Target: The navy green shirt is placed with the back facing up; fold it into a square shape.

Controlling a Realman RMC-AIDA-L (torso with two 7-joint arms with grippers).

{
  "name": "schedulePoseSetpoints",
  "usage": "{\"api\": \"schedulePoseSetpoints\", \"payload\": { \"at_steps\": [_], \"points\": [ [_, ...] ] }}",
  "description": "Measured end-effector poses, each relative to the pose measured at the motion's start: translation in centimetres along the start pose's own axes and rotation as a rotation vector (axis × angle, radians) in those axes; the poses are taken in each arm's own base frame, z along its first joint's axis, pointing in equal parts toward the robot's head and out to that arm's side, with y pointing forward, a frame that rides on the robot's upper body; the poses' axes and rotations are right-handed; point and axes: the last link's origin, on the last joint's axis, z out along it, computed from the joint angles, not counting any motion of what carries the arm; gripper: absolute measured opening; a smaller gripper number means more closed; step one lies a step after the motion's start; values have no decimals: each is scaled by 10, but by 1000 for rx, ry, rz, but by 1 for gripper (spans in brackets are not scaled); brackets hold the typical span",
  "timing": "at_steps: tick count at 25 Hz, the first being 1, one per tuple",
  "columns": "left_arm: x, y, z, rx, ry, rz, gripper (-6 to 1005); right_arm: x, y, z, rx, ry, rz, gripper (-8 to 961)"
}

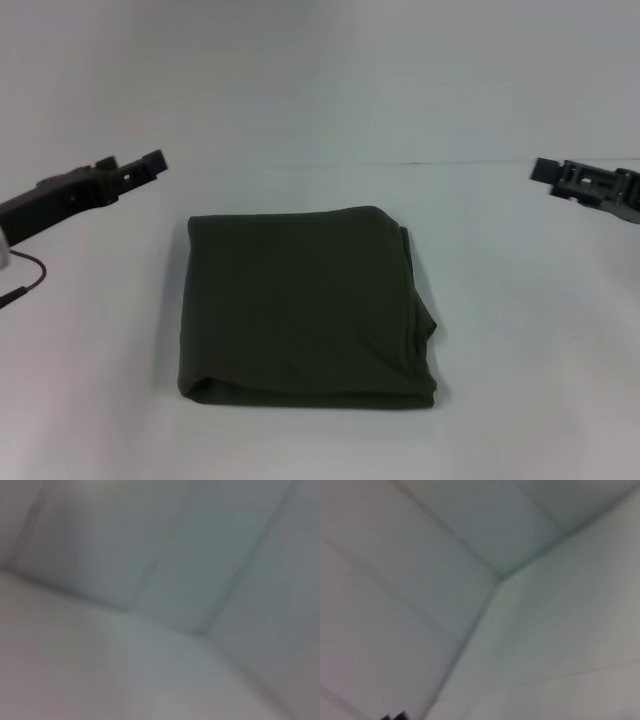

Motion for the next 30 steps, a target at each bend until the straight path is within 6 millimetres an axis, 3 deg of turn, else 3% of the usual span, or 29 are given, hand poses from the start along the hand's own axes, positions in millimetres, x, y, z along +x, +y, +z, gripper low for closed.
{"api": "schedulePoseSetpoints", "payload": {
  "at_steps": [3, 5, 12, 22, 30],
  "points": [
    [0, 36, -25, -282, 28, 50, 890, 15, 23, 7, -160, 17, -164, 820],
    [-4, 49, -38, -397, 30, 69, 890, 29, 39, 12, -265, 36, -274, 820],
    [-32, 62, -70, -536, -7, 134, 891, 82, 64, 30, -456, 124, -536, 820],
    [-83, 66, -79, -592, -201, 203, 889, 108, 54, 39, -410, 244, -528, 820],
    [-90, 71, -77, -619, -224, 187, 888, 115, 54, 37, -415, 280, -489, 820]
  ]
}}
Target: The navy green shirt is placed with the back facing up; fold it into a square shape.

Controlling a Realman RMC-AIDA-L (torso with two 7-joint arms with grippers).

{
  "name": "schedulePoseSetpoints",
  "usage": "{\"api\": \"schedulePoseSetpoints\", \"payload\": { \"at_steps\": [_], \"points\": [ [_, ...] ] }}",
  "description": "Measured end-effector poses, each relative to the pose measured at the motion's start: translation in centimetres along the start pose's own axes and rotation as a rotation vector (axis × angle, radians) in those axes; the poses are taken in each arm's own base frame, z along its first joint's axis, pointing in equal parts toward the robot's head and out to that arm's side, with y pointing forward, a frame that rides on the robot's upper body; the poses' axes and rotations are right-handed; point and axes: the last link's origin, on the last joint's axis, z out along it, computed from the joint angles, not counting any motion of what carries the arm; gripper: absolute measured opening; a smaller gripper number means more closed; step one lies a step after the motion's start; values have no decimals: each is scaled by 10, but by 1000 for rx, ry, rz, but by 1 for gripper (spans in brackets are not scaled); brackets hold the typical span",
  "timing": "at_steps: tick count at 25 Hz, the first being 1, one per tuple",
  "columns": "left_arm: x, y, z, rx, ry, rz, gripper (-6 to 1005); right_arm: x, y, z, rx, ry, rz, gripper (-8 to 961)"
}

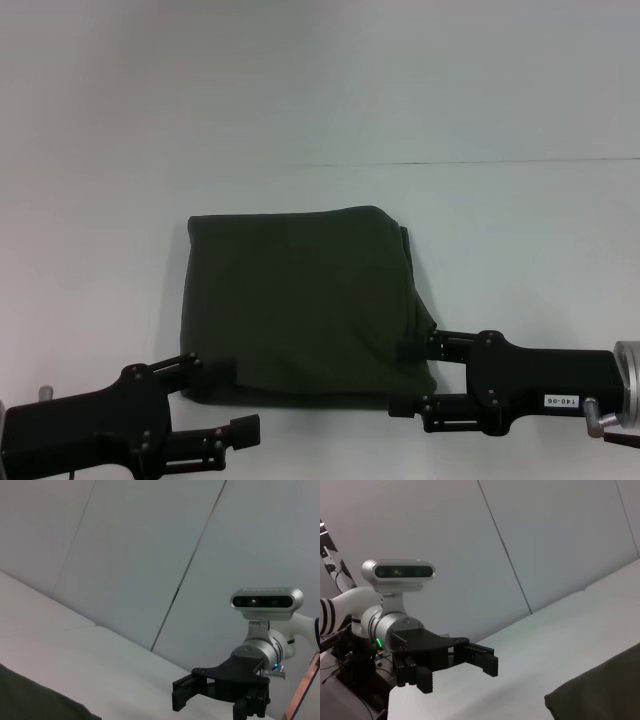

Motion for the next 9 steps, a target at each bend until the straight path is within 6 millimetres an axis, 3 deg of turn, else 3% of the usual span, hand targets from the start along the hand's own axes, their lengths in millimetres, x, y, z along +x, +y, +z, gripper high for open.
{"api": "schedulePoseSetpoints", "payload": {
  "at_steps": [9],
  "points": [
    [-2, 1, 0, -8, -11, -4, 888, 2, 2, 1, -15, 12, 12, 820]
  ]
}}
